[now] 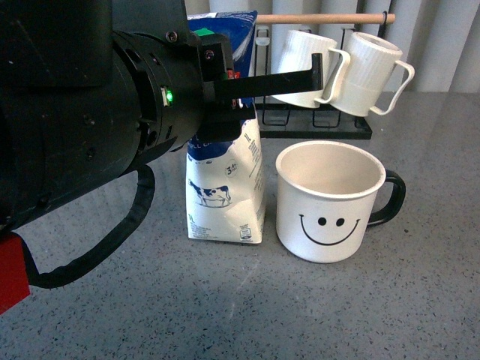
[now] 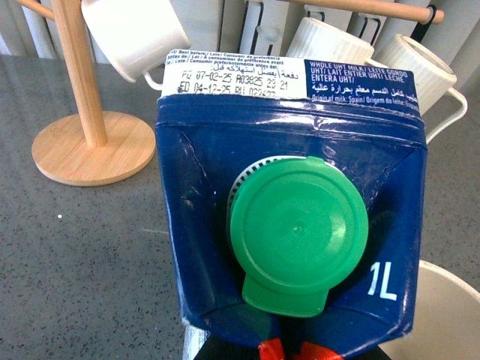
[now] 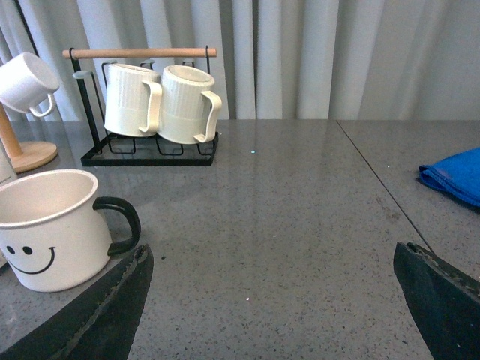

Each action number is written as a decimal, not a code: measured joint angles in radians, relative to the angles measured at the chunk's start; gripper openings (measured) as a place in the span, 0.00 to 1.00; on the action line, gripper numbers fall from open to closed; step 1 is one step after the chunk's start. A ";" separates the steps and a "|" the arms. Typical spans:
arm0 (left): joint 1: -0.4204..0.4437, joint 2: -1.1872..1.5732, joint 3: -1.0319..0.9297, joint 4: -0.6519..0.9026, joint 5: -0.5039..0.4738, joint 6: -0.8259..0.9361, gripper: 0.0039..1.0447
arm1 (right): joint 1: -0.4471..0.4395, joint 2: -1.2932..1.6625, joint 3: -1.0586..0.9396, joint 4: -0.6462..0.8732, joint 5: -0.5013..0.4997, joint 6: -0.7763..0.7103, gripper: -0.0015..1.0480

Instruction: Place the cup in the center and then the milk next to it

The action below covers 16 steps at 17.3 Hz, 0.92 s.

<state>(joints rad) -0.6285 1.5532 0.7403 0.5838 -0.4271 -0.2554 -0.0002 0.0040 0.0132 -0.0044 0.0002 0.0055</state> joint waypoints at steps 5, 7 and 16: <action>-0.002 0.004 0.000 -0.006 0.004 -0.004 0.21 | 0.000 0.000 0.000 0.000 0.000 0.000 0.94; -0.002 0.002 0.000 0.003 0.013 -0.008 0.40 | 0.000 0.000 0.000 0.000 0.000 0.000 0.94; -0.002 -0.180 0.000 -0.047 0.032 0.002 0.94 | 0.000 0.000 0.000 0.000 0.000 0.000 0.94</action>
<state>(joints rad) -0.6308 1.3727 0.7399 0.5365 -0.3954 -0.2535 -0.0002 0.0040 0.0132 -0.0044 0.0002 0.0055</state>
